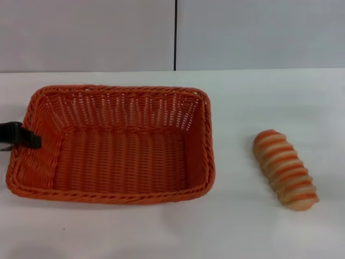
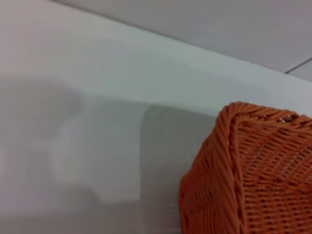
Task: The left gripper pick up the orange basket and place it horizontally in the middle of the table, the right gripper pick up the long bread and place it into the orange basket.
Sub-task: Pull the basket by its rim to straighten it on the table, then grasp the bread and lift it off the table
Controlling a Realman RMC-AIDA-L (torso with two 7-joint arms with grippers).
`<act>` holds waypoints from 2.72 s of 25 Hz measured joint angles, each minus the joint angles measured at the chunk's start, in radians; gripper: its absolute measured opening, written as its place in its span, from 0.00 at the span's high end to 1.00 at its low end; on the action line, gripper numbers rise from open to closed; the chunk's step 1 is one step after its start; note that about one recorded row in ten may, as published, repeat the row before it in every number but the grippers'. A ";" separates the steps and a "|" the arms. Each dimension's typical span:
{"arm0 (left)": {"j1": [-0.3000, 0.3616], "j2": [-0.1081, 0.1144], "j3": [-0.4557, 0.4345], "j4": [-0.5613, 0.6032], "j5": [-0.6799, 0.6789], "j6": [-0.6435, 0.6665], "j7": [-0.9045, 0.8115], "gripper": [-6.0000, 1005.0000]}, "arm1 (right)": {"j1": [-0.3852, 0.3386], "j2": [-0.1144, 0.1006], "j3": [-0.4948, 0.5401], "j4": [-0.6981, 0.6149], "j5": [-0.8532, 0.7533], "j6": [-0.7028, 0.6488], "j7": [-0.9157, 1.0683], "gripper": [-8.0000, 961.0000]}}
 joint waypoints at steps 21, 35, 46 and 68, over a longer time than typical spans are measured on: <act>-0.035 0.011 -0.318 -0.073 -0.138 0.091 0.235 0.28 | -0.036 0.001 -0.017 -0.054 0.000 -0.012 0.124 0.62; -0.009 0.002 -0.618 -0.460 -0.608 0.090 1.001 0.17 | -0.007 -0.027 -0.214 -0.719 -0.481 0.219 1.215 0.63; 0.063 0.002 -0.633 -0.815 -0.869 0.139 1.572 0.18 | 0.254 -0.124 -0.285 -0.946 -1.287 -0.086 1.733 0.64; 0.104 -0.002 -0.626 -0.980 -0.909 0.177 1.832 0.18 | 0.374 -0.111 -0.431 -0.492 -1.265 0.039 1.687 0.66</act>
